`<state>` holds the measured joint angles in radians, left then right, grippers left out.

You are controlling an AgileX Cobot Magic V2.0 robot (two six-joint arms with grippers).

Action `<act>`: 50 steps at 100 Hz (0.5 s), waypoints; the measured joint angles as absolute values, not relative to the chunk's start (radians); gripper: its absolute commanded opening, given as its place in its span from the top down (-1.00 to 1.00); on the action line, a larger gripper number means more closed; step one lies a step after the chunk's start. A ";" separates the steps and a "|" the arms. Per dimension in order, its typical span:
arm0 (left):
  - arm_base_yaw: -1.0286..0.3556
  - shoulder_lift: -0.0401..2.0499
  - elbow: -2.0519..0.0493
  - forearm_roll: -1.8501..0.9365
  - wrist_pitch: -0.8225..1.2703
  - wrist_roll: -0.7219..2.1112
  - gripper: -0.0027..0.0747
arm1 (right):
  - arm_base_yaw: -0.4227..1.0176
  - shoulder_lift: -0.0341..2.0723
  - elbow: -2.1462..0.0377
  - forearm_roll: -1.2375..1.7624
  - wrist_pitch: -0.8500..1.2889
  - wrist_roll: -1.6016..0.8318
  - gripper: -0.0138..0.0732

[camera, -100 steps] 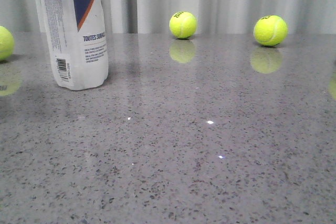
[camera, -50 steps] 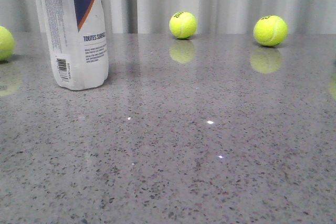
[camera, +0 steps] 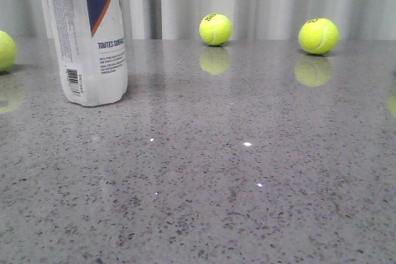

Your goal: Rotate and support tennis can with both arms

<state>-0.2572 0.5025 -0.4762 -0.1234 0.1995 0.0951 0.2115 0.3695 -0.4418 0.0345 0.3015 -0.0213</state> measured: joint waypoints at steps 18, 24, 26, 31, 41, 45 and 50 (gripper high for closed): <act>-0.257 0.503 -0.476 -0.123 0.193 0.095 0.99 | 0.212 0.369 -0.442 0.034 0.302 -0.021 0.84; -0.257 0.503 -0.476 -0.123 0.193 0.095 0.99 | 0.212 0.369 -0.442 0.034 0.302 -0.021 0.84; -0.257 0.503 -0.476 -0.123 0.193 0.095 0.99 | 0.212 0.369 -0.442 0.034 0.302 -0.021 0.84; -0.257 0.503 -0.476 -0.123 0.193 0.095 0.99 | 0.212 0.369 -0.442 0.034 0.302 -0.021 0.84; -0.257 0.503 -0.476 -0.123 0.193 0.095 0.99 | 0.212 0.369 -0.442 0.034 0.302 -0.021 0.84; -0.257 0.503 -0.476 -0.123 0.193 0.095 0.99 | 0.212 0.369 -0.442 0.034 0.302 -0.021 0.84; -0.257 0.503 -0.476 -0.123 0.193 0.095 0.99 | 0.212 0.369 -0.442 0.034 0.302 -0.021 0.84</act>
<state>-0.2572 0.5025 -0.4762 -0.1234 0.1925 0.0951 0.2115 0.3695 -0.4418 0.0345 0.3015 -0.0213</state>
